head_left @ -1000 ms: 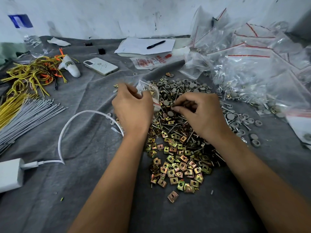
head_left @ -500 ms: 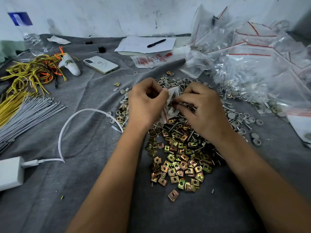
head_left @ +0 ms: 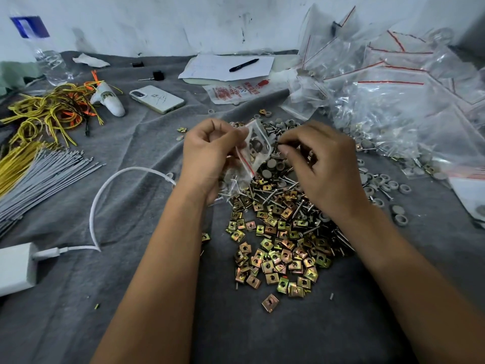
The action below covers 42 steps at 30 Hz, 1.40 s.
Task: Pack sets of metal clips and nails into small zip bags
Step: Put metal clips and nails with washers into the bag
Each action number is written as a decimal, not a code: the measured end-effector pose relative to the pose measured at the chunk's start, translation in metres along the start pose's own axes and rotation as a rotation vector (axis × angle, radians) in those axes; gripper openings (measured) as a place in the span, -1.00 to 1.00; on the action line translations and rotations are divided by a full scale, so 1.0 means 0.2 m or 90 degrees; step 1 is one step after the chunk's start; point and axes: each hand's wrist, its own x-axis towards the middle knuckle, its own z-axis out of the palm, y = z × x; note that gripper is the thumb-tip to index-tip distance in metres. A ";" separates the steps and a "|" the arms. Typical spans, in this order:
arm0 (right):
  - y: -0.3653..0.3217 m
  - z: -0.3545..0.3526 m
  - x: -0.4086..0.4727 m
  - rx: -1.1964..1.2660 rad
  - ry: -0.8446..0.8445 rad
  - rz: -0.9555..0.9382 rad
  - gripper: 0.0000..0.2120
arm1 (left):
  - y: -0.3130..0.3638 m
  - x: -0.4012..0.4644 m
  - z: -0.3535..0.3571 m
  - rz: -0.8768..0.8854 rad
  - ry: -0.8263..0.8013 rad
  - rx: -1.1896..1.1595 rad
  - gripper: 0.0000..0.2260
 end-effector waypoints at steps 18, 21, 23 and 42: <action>0.01 0.06 -0.01 -0.025 -0.122 0.106 -0.87 | -0.01 0.03 -0.03 -0.011 0.121 -0.077 -0.79; 0.00 0.08 -0.02 -0.096 -0.234 0.060 -0.77 | -0.01 0.03 -0.02 -0.007 0.114 -0.084 -0.77; -0.01 0.08 -0.01 -0.129 -0.290 0.048 -0.70 | -0.01 0.03 -0.02 -0.010 0.104 -0.088 -0.77; -0.01 0.09 -0.01 -0.130 -0.346 0.033 -0.62 | -0.01 -0.01 0.00 0.073 -0.005 0.000 -0.81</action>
